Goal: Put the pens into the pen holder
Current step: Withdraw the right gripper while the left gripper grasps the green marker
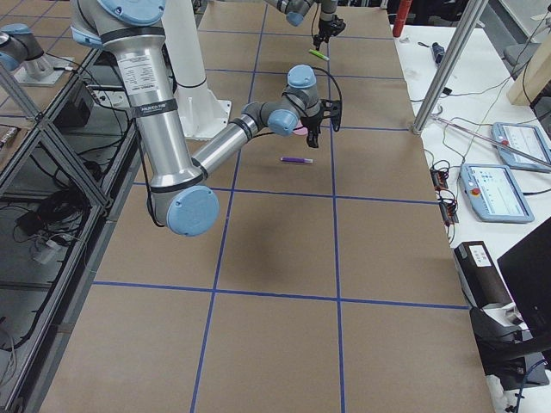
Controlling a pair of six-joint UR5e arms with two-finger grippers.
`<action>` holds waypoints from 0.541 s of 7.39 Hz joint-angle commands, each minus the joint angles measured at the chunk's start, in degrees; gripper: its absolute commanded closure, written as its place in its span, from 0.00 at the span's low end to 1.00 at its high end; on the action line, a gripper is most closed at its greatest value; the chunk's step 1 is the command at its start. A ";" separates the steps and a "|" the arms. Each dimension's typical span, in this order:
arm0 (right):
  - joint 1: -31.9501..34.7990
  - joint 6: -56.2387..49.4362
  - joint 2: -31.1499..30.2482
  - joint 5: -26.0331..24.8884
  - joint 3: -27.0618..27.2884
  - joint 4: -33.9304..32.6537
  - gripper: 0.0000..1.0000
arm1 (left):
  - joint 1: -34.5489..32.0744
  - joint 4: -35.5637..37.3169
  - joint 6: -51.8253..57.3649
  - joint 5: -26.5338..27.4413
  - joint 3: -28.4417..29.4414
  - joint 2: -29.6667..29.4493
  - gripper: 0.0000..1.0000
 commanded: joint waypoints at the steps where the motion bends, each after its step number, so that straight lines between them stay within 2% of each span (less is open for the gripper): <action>1: 2.06 -3.85 -3.75 4.00 -0.47 -0.42 0.33 | 0.41 1.65 3.90 -1.59 5.45 -2.67 0.24; 2: 4.25 -7.10 -4.55 7.94 -1.60 -0.42 0.33 | 0.50 1.65 4.25 -4.13 7.21 -3.55 0.27; 4: 4.80 -7.31 -4.56 9.13 -2.14 -0.33 0.32 | 0.59 1.65 5.57 -4.51 8.89 -4.09 0.29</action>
